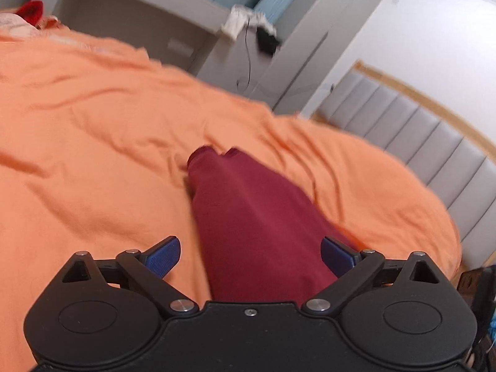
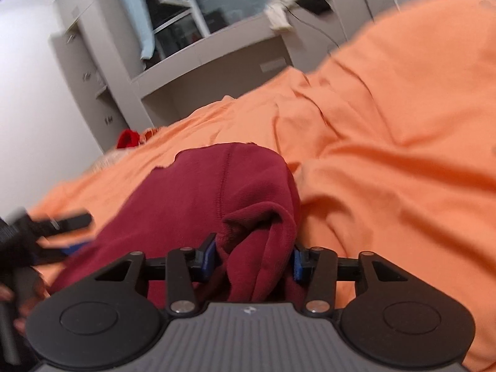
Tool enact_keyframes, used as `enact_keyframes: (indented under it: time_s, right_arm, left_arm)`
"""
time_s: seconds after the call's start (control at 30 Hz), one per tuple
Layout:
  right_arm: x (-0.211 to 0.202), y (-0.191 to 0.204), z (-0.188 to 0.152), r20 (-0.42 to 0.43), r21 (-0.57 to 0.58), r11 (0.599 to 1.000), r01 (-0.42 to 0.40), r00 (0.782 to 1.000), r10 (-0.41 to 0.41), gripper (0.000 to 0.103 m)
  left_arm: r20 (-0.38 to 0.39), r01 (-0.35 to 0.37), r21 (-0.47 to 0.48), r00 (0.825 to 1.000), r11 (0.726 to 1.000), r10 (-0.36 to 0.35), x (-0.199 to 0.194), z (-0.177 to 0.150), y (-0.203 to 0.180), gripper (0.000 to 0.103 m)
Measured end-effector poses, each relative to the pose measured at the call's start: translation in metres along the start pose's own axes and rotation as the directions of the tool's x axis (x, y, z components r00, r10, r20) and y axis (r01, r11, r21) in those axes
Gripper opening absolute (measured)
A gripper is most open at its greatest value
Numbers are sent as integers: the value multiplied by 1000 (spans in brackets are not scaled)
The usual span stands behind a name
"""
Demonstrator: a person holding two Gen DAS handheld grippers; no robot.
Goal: Fold small clothes
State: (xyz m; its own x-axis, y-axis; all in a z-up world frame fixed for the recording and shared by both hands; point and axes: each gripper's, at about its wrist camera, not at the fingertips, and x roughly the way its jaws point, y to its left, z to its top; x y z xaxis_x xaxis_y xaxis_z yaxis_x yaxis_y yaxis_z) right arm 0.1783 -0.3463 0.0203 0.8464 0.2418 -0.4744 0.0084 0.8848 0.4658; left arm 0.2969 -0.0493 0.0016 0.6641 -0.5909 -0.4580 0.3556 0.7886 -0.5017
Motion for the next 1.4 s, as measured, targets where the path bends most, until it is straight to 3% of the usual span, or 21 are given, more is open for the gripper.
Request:
enact_keyframes:
  time_s: [0.1, 0.2, 0.3, 0.37, 0.4, 0.47, 0.57, 0.6, 0.67, 0.73, 0.8, 0.97, 1.1, 1.23, 1.4]
  right_arm:
    - [1, -26, 3, -22, 183, 979, -87, 995, 92, 63]
    - [4, -51, 2, 4, 370, 913, -173, 983, 185, 65]
    - [7, -68, -1, 26, 488, 848, -206, 975, 222, 54]
    - [7, -69, -3, 30, 499, 843, -201, 976, 215, 43]
    - [6, -66, -2, 37, 485, 852, -198, 978, 207, 35]
    - [2, -52, 0, 53, 402, 899, -175, 984, 169, 30]
    - [-7, -6, 1, 98, 96, 994, -56, 994, 46, 28]
    - [-8, 11, -2, 116, -11, 1000, -7, 993, 8, 28]
    - [-8, 43, -13, 164, -232, 967, 105, 984, -67, 28]
    - [-8, 61, -21, 187, -322, 936, 144, 979, -86, 28]
    - [-7, 64, -23, 182, -324, 935, 143, 980, -87, 28]
    - [-14, 41, -13, 134, -183, 981, 67, 990, -43, 34]
    - [-11, 18, -3, 77, -34, 998, -58, 995, 61, 69]
    - [-4, -9, 7, 52, 182, 967, -180, 983, 173, 80]
    - [23, -42, 16, 18, 411, 891, -191, 979, 202, 80]
  left_arm:
    - [-78, 4, 36, 997, 999, -1, 16, 2, 2, 97]
    - [-106, 14, 44, 994, 999, -9, 25, -6, 7, 97]
    - [-95, -13, 44, 995, 999, 17, 30, -10, 7, 98]
    - [-81, -22, 72, 996, 997, 28, 30, -11, 5, 97]
    - [-73, -21, 79, 997, 997, 27, 28, -13, 6, 97]
    - [-57, -12, 73, 998, 997, 16, 28, -14, 8, 97]
    - [-50, -2, 64, 999, 998, 5, 28, -15, 10, 98]
    - [-48, -1, 63, 999, 998, 4, 28, -15, 9, 98]
    - [-46, 0, 64, 999, 998, 3, 28, -16, 10, 98]
    - [-44, -2, 67, 999, 998, 5, 27, -17, 10, 98]
    - [-44, -4, 71, 999, 997, 7, 27, -17, 9, 98]
    - [-43, -5, 74, 999, 997, 8, 27, -17, 9, 99]
    - [-38, -6, 77, 999, 997, 9, 27, -18, 8, 99]
    - [-34, -7, 78, 999, 997, 10, 26, -19, 8, 99]
    - [-37, -8, 77, 999, 997, 11, 26, -18, 8, 100]
